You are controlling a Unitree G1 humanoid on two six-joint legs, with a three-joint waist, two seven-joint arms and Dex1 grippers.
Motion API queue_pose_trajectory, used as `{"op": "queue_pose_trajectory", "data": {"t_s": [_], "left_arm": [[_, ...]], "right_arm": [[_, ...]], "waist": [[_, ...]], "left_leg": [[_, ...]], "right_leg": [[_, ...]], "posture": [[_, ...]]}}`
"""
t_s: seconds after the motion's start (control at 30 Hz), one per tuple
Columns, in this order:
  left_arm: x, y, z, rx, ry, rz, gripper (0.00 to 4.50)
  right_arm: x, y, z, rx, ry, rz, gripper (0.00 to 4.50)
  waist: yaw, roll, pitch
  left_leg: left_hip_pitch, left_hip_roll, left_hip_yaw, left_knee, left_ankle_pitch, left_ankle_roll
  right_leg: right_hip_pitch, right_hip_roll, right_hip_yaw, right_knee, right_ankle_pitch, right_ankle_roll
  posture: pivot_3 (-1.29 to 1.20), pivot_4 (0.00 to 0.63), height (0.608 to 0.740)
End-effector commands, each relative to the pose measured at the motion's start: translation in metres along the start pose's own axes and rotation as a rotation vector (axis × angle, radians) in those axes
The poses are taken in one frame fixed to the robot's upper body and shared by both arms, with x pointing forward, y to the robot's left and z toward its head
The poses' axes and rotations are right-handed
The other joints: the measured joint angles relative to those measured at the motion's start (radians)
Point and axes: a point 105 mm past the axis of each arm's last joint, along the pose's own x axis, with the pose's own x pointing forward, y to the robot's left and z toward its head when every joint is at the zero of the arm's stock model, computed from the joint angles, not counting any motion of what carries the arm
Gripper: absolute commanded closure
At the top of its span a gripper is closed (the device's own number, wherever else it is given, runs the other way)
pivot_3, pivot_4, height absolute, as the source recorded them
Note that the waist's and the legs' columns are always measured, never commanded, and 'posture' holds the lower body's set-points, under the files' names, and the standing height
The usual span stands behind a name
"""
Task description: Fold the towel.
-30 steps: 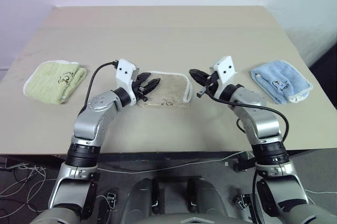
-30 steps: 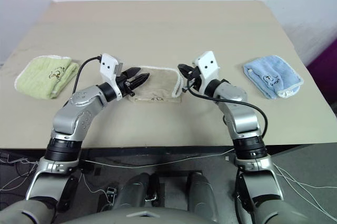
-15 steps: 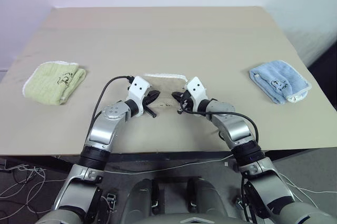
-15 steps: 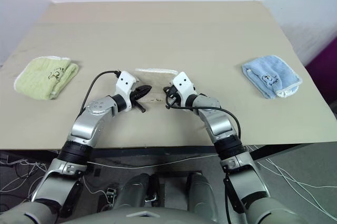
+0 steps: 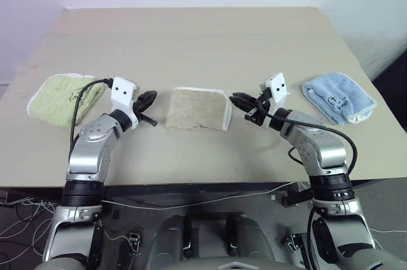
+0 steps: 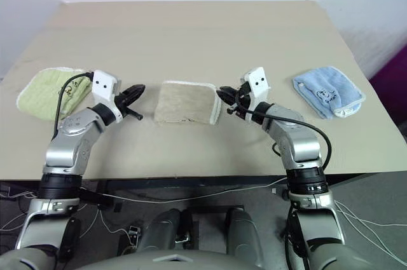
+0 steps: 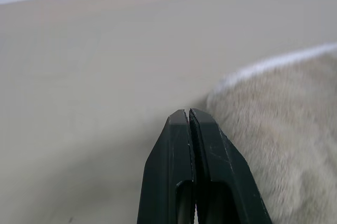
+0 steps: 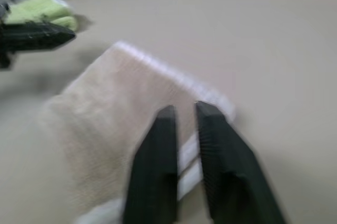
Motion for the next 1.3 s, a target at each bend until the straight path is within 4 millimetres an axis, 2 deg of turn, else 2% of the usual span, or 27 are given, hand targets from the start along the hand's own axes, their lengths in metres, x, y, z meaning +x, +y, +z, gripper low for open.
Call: {"op": "queue_pose_trajectory", "data": {"t_s": [0.03, 0.13, 0.3, 0.57, 0.83, 0.93, 1.3], "left_arm": [[-0.011, 0.013, -0.001, 0.076, 0.007, 0.020, 4.42], [-0.015, 0.014, -0.006, 0.077, 0.017, 0.027, 4.42], [-0.016, 0.009, -0.009, 0.064, 0.016, 0.027, 4.42], [-0.011, -0.001, -0.008, 0.048, 0.003, 0.005, 4.42], [-0.009, -0.005, -0.008, 0.048, 0.001, -0.009, 4.42], [-0.009, -0.006, -0.008, 0.048, 0.002, -0.010, 4.42], [-0.009, -0.009, -0.010, 0.045, 0.008, -0.018, 4.42]], "right_arm": [[0.000, -0.006, 0.001, 0.260, 0.008, -0.016, 2.67], [0.003, -0.004, -0.006, 0.391, 0.027, 0.003, 1.64], [0.011, -0.001, -0.017, 0.495, 0.057, -0.008, 0.02], [0.031, 0.022, -0.032, 0.570, 0.130, 0.050, 0.02], [0.051, 0.035, -0.032, 0.642, 0.143, 0.087, 0.02], [0.052, 0.034, -0.031, 0.676, 0.132, 0.088, 0.63], [0.045, 0.034, -0.020, 0.730, 0.077, 0.112, 4.36]], "waist": [[-0.001, 0.000, 0.000], [0.000, 0.000, 0.000], [-0.001, 0.000, 0.000], [-0.006, 0.000, 0.000], [-0.012, 0.000, -0.001], [-0.015, 0.000, -0.001], [-0.019, 0.000, -0.001]], "left_leg": [[0.000, 0.000, 0.000, 0.000, 0.000, -0.001], [-0.003, 0.000, 0.000, -0.001, 0.001, -0.004], [-0.011, 0.000, 0.000, 0.000, 0.002, -0.004], [-0.011, 0.000, 0.001, 0.000, 0.004, -0.002], [-0.011, 0.002, 0.001, 0.000, 0.004, -0.002], [-0.011, 0.002, 0.001, 0.000, 0.005, -0.002], [-0.011, 0.002, 0.001, 0.000, 0.005, -0.002]], "right_leg": [[-0.001, 0.000, 0.000, 0.000, 0.000, 0.000], [-0.003, -0.001, 0.000, 0.000, 0.000, -0.001], [-0.012, -0.001, 0.000, 0.001, 0.002, -0.002], [-0.012, 0.003, 0.000, 0.001, 0.002, -0.002], [-0.012, 0.006, 0.000, 0.001, 0.002, -0.002], [-0.011, 0.007, 0.000, 0.001, 0.002, -0.002], [-0.011, 0.007, 0.000, 0.002, 0.002, -0.002]], "posture": [[0.00, 0.150, 0.740], [0.00, 0.150, 0.740], [0.00, 0.150, 0.740], [0.00, 0.150, 0.740], [0.00, 0.150, 0.740], [0.00, 0.150, 0.740], [0.00, 0.150, 0.740]]}}
